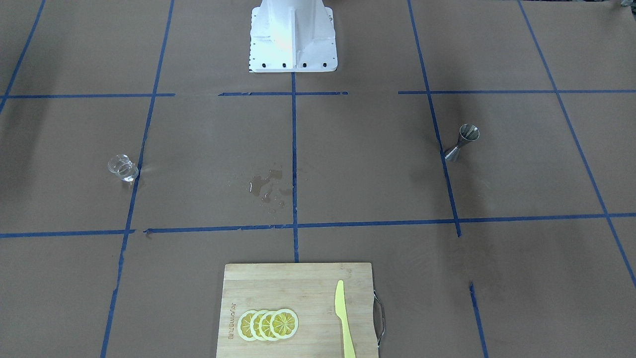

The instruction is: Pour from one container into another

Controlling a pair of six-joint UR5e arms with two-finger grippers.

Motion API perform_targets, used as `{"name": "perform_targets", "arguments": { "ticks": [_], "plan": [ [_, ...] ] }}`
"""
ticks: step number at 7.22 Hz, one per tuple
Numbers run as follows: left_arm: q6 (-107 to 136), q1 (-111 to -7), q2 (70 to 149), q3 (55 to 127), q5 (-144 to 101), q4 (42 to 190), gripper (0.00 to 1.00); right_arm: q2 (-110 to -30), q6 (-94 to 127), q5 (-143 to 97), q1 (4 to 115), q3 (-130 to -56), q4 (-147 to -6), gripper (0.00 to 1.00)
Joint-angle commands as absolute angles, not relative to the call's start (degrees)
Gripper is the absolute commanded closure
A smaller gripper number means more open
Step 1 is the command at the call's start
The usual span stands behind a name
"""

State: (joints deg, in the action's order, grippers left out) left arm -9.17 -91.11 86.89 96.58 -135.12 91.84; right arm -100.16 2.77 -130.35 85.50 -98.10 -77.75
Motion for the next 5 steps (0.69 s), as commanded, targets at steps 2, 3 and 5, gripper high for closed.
{"name": "perform_targets", "arguments": {
  "ticks": [2, 3, 5],
  "plan": [
    [-6.8, -91.0, 88.5, 95.5, -135.7, 96.9, 0.00, -97.6, 3.3, -130.5, 85.4, -98.6, -75.4, 0.00],
    [-6.8, -91.0, 88.9, 95.5, -135.7, 100.6, 0.00, -96.6, 3.3, -130.6, 85.4, -98.5, -74.8, 0.00],
    [-6.7, -91.0, 88.9, 94.0, -135.6, 118.8, 0.00, -96.1, 3.2, -131.0, 85.4, -98.8, -74.8, 0.00]
  ]
}}
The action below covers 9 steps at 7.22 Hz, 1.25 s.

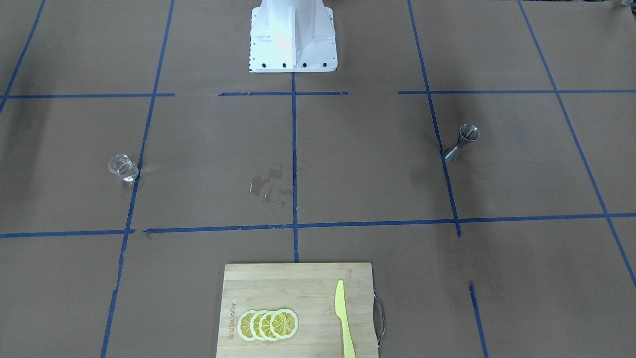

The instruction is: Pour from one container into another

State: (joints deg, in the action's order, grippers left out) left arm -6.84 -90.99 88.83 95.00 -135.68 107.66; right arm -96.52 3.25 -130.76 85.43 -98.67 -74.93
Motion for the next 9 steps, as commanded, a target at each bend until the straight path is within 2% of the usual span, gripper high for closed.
{"name": "perform_targets", "arguments": {
  "ticks": [1, 3, 6, 8, 9],
  "plan": [
    [-5.6, -91.0, 89.7, 88.9, -135.7, 129.9, 0.00, -96.1, 3.3, -131.3, 85.4, -98.9, -74.7, 0.00],
    [-2.4, -91.0, 89.6, 89.4, -135.7, 133.6, 0.00, -96.0, 2.9, -131.8, 85.4, -99.9, -74.7, 0.00],
    [9.7, -88.4, 89.2, 93.7, -135.5, 148.9, 0.00, -95.8, 3.3, -131.7, 85.3, -99.9, -74.7, 0.00],
    [28.6, -80.5, 88.3, 99.7, -130.4, 153.4, 0.00, -95.8, 3.3, -131.7, 85.3, -99.8, -74.7, 0.00],
    [36.3, -73.7, 85.0, 105.8, -121.0, 154.2, 0.00, -95.8, 3.3, -131.7, 85.4, -99.8, -74.8, 0.00]
  ]
}}
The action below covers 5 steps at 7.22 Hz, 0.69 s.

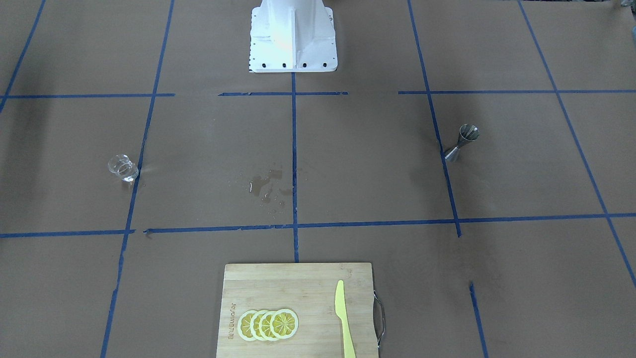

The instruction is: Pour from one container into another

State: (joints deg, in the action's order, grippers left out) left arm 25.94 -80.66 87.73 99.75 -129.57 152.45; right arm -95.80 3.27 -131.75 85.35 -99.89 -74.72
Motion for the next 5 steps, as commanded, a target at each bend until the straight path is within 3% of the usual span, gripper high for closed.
{"name": "perform_targets", "arguments": {
  "ticks": [1, 3, 5],
  "plan": [
    [39.4, -67.8, 82.6, 110.2, -112.7, 154.2, 0.00, -95.8, 3.3, -131.7, 85.3, -99.8, -74.7, 0.00],
    [47.9, -57.5, 80.0, 116.1, -98.4, 154.2, 0.00, -95.9, 3.3, -131.7, 85.4, -99.9, -74.8, 0.00],
    [56.9, -39.9, 76.9, 117.4, -71.1, 154.0, 0.00, -95.9, 3.3, -131.7, 85.4, -99.9, -74.8, 0.00]
  ]
}}
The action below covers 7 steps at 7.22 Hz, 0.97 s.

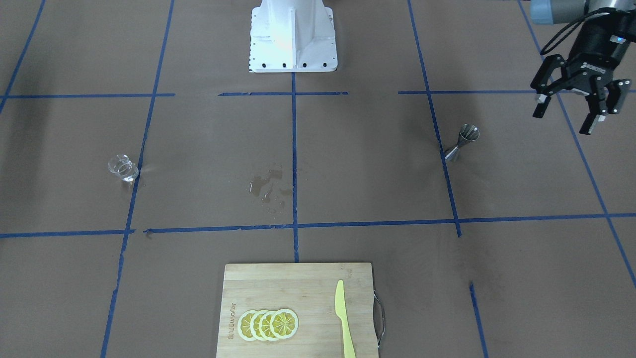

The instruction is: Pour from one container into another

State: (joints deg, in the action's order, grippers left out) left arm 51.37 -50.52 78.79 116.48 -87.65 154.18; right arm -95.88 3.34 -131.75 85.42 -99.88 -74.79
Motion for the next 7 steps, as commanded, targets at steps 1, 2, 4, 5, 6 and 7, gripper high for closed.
{"name": "perform_targets", "arguments": {
  "ticks": [1, 2, 4, 5, 6, 7],
  "plan": [
    [60.4, -32.9, 75.3, 117.4, -59.7, 153.9, 0.00, -96.0, 3.3, -131.7, 85.4, -99.9, -74.8, 0.00],
    [61.9, -28.6, 74.3, 117.0, -50.9, 153.9, 0.00, -95.9, 3.3, -131.7, 85.4, -99.8, -74.8, 0.00],
    [62.7, -20.7, 74.5, 113.0, -37.4, 154.0, 0.00, -96.1, 3.3, -131.7, 85.4, -99.9, -74.8, 0.00],
    [62.8, -18.9, 75.0, 110.5, -34.7, 154.2, 0.00, -96.1, 3.4, -131.7, 85.4, -100.0, -74.8, 0.00],
    [62.8, -16.4, 76.2, 107.3, -32.0, 154.9, 0.00, -96.1, 3.3, -131.7, 85.4, -99.9, -74.8, 0.00],
    [62.8, -13.8, 78.4, 104.2, -29.9, 157.2, 0.00, -96.1, 3.3, -131.7, 85.4, -99.8, -74.8, 0.00]
  ]
}}
